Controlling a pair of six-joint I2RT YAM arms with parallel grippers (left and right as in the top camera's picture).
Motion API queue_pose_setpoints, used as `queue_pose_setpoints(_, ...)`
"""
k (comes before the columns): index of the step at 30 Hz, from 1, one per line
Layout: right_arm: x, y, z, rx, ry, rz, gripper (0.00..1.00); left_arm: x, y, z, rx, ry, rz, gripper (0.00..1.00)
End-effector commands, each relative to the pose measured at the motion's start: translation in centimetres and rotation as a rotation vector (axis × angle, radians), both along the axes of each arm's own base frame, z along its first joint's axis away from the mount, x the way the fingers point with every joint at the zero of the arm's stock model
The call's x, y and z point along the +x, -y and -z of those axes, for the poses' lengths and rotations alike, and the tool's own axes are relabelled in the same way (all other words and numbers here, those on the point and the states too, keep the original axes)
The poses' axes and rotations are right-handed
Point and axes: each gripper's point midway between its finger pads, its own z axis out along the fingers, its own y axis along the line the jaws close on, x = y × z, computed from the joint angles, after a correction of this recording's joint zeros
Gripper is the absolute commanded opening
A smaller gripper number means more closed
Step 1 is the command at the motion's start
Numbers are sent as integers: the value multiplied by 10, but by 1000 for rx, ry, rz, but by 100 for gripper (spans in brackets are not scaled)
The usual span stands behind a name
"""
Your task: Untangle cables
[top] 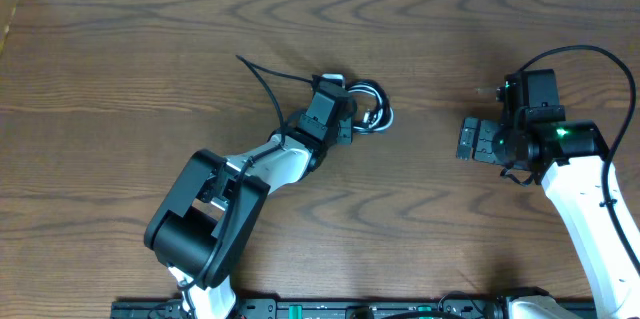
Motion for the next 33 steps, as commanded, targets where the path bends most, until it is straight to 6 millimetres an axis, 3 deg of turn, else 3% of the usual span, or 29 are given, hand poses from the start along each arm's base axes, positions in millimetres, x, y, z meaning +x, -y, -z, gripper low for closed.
queue_pose_setpoints(1, -1, 0, 1, -14, -1, -6, 99, 5, 5, -4, -59, -5, -54, 8)
queue_pose_setpoints(6, -2, 2, 2, -20, -3, 0, 99, -2, 33, -12, -189, -39, 52, 8)
queue_pose_setpoints(16, -14, 3, 6, -25, -57, -1, 99, -31, 68, -27, -461, -226, 141, 8)
queue_pose_setpoints(20, -30, 5, 10, -32, -121, -2, 99, -41, 84, -58, -635, -281, 242, 7)
queue_pose_setpoints(25, -43, -1, 13, -1, -180, -21, 99, -55, 98, -122, -854, -247, 504, 8)
queue_pose_setpoints(27, -44, -17, 12, 76, -183, -98, 99, -59, 96, -147, -924, -235, 576, 8)
queue_pose_setpoints(33, -35, -60, 1, 270, -102, -332, 99, -64, 91, -169, -984, -268, 584, 8)
